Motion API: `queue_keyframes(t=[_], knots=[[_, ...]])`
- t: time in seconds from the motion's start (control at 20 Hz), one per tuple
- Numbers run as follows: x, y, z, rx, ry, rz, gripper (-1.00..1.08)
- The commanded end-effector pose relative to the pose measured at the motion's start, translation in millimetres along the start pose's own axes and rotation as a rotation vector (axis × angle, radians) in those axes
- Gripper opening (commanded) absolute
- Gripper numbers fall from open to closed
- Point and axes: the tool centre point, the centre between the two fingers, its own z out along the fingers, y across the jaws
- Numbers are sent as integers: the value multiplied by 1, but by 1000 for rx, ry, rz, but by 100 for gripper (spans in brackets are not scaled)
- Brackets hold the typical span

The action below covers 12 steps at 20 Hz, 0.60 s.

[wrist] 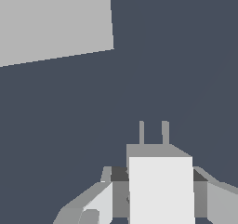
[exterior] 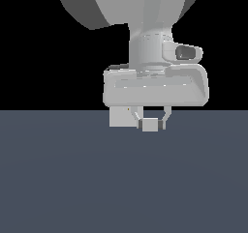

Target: Plug the charger into the wall socket.

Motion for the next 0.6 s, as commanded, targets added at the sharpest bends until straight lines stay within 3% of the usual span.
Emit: queue_keyframes(t=[0.0, 0.3, 0.55], knots=[[7, -22, -12, 3, 0, -58, -100], [15, -55, -28, 11, 0, -143, -100], [16, -62, -31, 13, -1, -160, -100]])
